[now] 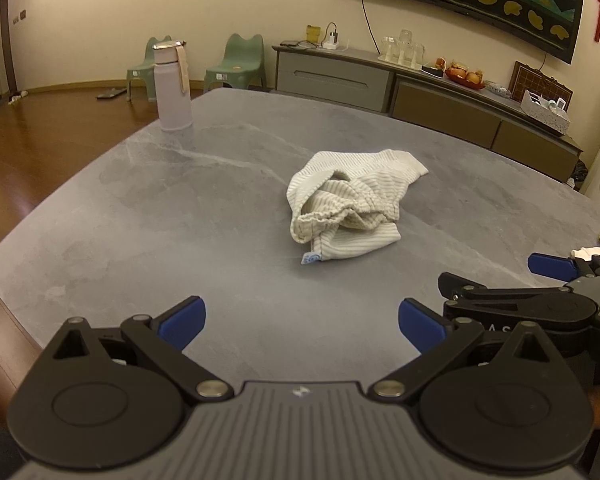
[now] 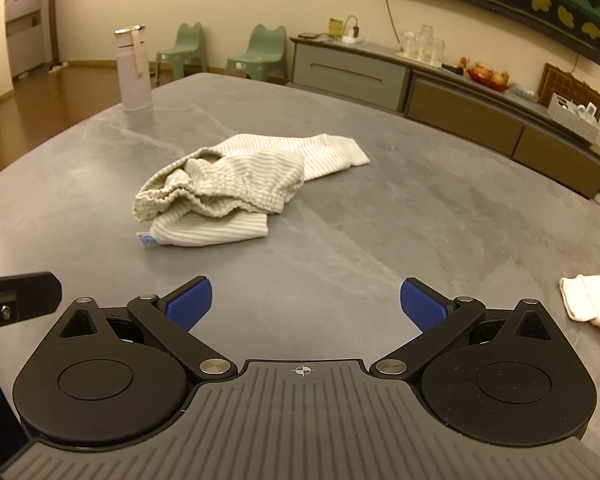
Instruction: Fold clothes
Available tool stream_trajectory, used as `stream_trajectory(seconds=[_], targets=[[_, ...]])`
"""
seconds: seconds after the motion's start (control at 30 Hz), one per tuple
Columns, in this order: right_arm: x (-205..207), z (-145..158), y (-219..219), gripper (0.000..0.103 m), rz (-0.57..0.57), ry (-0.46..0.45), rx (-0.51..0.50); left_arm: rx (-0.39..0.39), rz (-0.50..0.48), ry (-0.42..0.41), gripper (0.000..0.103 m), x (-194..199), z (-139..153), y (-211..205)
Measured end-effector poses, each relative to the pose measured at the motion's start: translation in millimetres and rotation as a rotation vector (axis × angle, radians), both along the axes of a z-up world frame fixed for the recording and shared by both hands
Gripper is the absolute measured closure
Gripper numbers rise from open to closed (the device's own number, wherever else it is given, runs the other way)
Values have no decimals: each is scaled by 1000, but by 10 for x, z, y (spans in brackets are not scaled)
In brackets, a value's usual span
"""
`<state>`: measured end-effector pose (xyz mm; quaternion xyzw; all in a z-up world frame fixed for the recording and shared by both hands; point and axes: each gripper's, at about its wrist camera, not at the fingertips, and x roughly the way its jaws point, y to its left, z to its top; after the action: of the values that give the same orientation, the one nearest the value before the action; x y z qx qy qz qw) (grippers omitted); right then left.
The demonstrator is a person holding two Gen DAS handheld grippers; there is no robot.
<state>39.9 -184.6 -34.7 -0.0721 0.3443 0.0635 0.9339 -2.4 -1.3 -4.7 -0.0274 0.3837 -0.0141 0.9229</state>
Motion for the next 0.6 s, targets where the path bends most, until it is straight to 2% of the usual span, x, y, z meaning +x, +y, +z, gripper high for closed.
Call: stream_trajectory(seconds=[0.6], targets=[[-25,6,37,1,13,-10,4,-43,-34,4,0,-32,-55,-17]])
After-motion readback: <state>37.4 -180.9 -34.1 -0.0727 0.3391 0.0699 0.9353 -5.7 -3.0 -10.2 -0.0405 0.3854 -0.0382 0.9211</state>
